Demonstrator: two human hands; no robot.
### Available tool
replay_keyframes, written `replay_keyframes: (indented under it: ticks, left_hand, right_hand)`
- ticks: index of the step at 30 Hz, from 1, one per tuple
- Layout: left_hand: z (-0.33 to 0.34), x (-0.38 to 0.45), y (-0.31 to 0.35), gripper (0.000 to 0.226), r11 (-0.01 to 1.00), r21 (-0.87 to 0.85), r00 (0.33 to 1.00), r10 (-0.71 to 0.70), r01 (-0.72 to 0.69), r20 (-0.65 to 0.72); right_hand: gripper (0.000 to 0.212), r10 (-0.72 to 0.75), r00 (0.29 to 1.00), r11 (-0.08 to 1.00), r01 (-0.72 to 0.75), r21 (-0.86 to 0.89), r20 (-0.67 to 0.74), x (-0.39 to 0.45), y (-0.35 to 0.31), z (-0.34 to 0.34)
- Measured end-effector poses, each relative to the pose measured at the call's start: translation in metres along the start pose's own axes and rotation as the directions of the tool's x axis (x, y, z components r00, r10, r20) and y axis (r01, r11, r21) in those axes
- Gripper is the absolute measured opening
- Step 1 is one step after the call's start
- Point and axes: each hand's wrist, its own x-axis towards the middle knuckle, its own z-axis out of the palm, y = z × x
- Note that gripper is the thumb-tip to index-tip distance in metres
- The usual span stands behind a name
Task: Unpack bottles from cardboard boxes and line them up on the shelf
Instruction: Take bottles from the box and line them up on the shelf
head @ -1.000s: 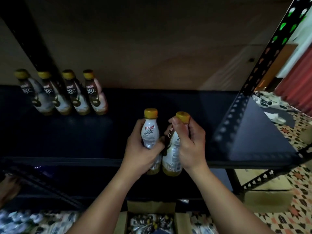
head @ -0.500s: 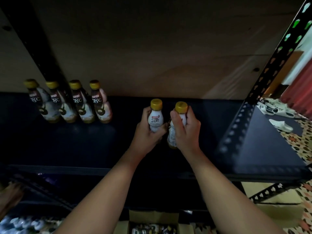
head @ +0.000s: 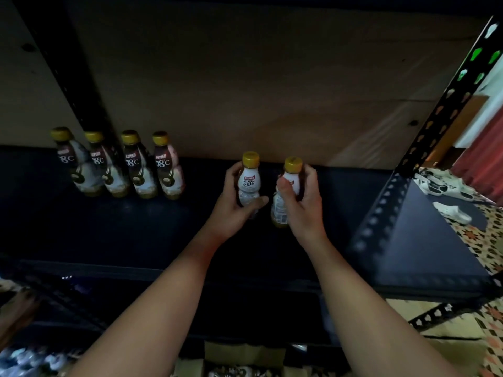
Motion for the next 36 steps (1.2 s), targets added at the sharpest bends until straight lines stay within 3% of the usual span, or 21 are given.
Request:
replay_keyframes:
  ticks: [2,5,8,13,24,29,36]
  left_hand:
    - [-0.004,-0.007,-0.007,0.083,0.999,0.029,1.0,0.026,-0.026,-0.007]
    - [-0.006,-0.013,-0.017,0.082,0.995,0.099,0.999,0.035,-0.033,-0.022]
    - [-0.007,-0.014,-0.02,0.075,0.989,0.146,0.998,0.039,-0.032,-0.042]
    - [-0.007,-0.016,-0.019,0.075,0.984,0.176,0.997,0.053,-0.043,-0.05]
    - [-0.008,-0.017,-0.016,0.083,0.989,0.137,0.997,0.063,-0.055,-0.05]
    - [-0.008,-0.018,-0.018,0.07,0.988,0.143,0.992,0.07,-0.054,-0.103]
    - [-0.004,-0.016,-0.017,0.077,0.977,0.208,0.981,0.086,-0.049,-0.176]
  right_hand:
    - [0.057,0.039,0.998,0.999,-0.04,0.026,0.048,-0.007,0.011,-0.007]
    - [0.074,0.102,0.986,0.991,-0.089,-0.1,0.132,-0.015,0.028,-0.014]
    - [0.064,0.116,0.983,0.975,-0.086,-0.203,0.143,-0.017,0.033,-0.015]
    - [0.057,0.094,0.985,0.973,-0.061,-0.224,0.142,-0.018,0.03,-0.012]
    - [0.077,0.047,0.994,0.94,-0.012,-0.34,0.097,-0.022,0.025,-0.007]
    - [0.078,0.057,0.991,0.932,-0.011,-0.362,0.119,-0.023,0.025,-0.01]
    - [0.076,0.012,0.997,0.918,0.016,-0.396,0.07,-0.023,0.025,-0.009]
